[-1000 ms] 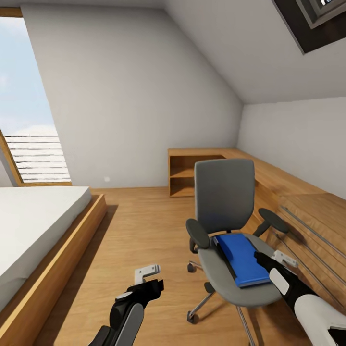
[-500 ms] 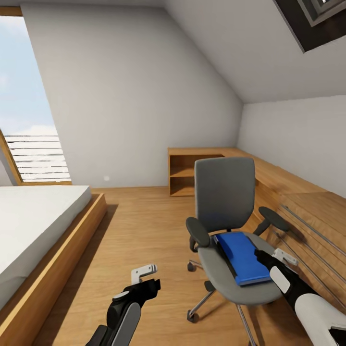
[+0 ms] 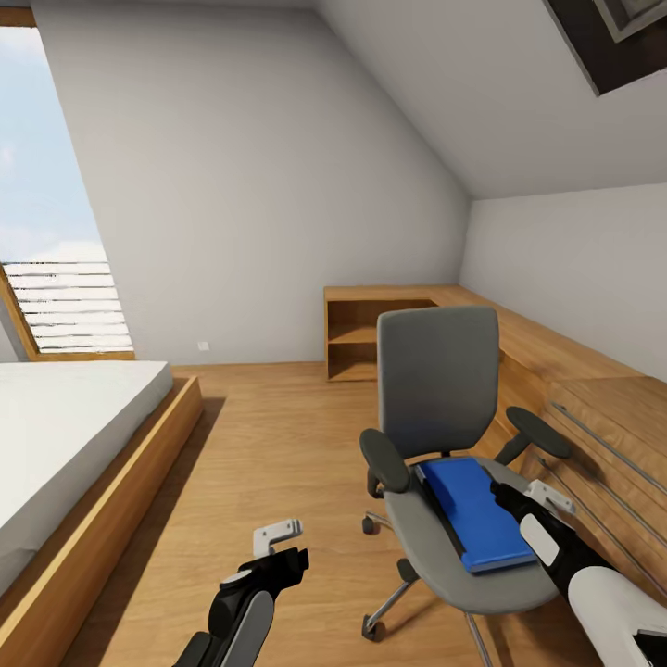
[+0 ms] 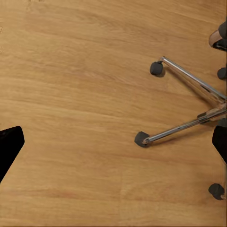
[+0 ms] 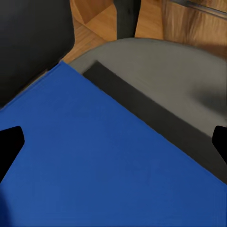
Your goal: In the bedroom, organize the workspace by keeping the computer under the desk, ensuring the monitor is on the desk, placing the keyboard on the desk next to the monitor, placing the mouse on the desk next to the keyboard, moving the folder from the swivel chair onto the desk next to the mouse, stacking the notebook on top of the folder with the pen on top of the notebook, and positioning the swivel chair next to the desk.
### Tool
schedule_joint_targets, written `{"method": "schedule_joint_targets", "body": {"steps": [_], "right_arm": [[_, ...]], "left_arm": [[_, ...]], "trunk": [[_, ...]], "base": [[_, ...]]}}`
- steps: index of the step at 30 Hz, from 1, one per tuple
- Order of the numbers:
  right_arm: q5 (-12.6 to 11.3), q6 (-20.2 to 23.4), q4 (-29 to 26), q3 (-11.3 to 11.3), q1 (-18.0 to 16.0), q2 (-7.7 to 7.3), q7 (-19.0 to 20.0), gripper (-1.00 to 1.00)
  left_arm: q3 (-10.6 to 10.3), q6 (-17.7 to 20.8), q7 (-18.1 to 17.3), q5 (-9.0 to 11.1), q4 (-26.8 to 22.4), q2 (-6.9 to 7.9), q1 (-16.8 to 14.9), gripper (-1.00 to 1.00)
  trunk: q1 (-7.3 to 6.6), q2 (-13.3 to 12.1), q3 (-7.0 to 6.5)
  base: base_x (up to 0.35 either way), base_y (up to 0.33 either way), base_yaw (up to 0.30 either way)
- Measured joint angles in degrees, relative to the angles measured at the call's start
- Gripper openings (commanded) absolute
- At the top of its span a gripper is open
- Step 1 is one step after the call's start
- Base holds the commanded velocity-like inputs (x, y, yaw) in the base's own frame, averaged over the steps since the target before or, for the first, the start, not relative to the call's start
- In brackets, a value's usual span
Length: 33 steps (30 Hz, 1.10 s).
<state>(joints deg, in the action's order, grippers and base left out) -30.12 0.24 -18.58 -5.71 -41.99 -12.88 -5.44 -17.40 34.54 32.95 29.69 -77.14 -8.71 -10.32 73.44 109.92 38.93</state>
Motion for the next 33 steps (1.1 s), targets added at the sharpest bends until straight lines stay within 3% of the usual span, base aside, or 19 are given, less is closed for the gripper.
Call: {"method": "schedule_joint_targets", "body": {"steps": [17, 28, 33], "right_arm": [[0.1, 0.1, 0.2, -0.4, -0.1, -1.23, -2.7, 1.00], [0.0, 0.4, 0.4, -0.6, -0.1, -1.20, -4.8, 1.00], [-0.3, 2.6, 0.2, -0.7, -0.1, -1.05, -5.0, 1.00]], "left_arm": [[-1.3, -1.6, 0.1, -0.2, 0.5, -0.03, 0.0, 1.00], [-1.6, -2.1, 0.2, -0.2, 0.5, 0.00, 0.0, 1.00], [-1.4, -3.1, 0.3, -0.2, 0.2, 0.00, 0.0, 1.00]], "trunk": [[-0.01, 0.0, 0.00], [0.01, 0.0, 0.00], [0.01, 0.0, 0.00]], "base": [[0.123, -0.022, 0.000], [0.095, -0.014, 0.000], [0.010, -0.002, 0.000]]}}
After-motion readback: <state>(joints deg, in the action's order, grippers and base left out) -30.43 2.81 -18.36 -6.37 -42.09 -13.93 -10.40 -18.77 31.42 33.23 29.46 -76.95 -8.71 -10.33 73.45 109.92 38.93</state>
